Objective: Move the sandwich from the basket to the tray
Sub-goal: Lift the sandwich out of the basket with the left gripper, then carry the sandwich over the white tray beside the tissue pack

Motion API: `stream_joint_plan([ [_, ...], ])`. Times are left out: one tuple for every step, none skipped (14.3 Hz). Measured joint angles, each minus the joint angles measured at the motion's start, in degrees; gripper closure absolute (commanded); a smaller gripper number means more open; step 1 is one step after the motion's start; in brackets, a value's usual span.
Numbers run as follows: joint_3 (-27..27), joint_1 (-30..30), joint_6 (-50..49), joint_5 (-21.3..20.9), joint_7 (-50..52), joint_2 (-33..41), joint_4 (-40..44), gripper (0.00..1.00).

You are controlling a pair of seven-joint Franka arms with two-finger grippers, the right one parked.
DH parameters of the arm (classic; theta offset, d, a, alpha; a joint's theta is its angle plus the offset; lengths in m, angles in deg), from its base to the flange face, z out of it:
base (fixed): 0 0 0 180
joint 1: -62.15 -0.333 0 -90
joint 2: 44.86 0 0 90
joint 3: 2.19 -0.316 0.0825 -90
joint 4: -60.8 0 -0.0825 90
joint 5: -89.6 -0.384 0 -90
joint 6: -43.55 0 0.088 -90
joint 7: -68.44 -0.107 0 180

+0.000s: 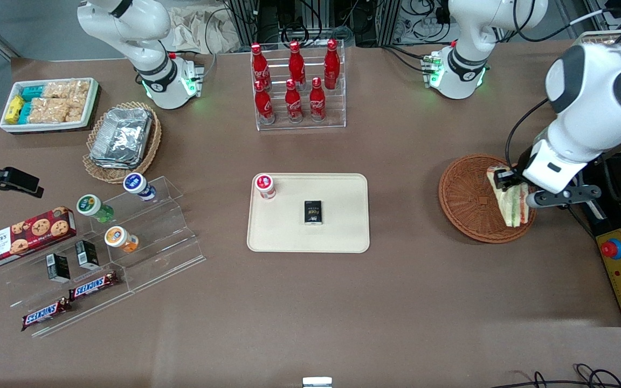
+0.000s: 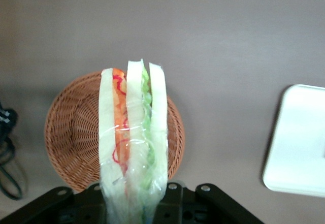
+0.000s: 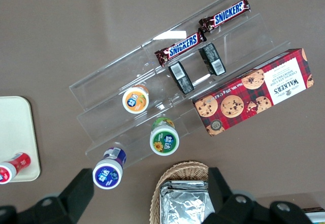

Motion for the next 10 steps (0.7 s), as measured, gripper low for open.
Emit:
stream_joint_plan([
  [0.86,0.44,-2.58,0.05,-0.27,-1.02,3.69,1.00],
  [2.15,0.81,-4.90,0.10,-0.24,-2.31,7.36,1.00],
  [3.72,1.04,-6.99,0.35,0.32,-3.78,10.92,1.00],
  [5.27,1.21,-8.61,0.78,1.89,-5.29,14.05,1.00],
  [6.61,1.41,-9.33,1.35,3.90,-6.65,16.23,1.00],
  [7.98,1.53,-9.44,1.73,5.72,-7.81,17.49,1.00],
  [9.41,1.56,-9.20,2.02,6.97,-8.85,18.04,1.00],
  [10.89,1.61,-8.23,2.26,8.12,-9.84,18.15,1.00],
  [12.52,1.65,-6.58,2.51,9.73,-10.92,18.14,1.00],
  [14.20,1.70,-4.88,2.59,11.42,-12.04,18.12,1.00],
])
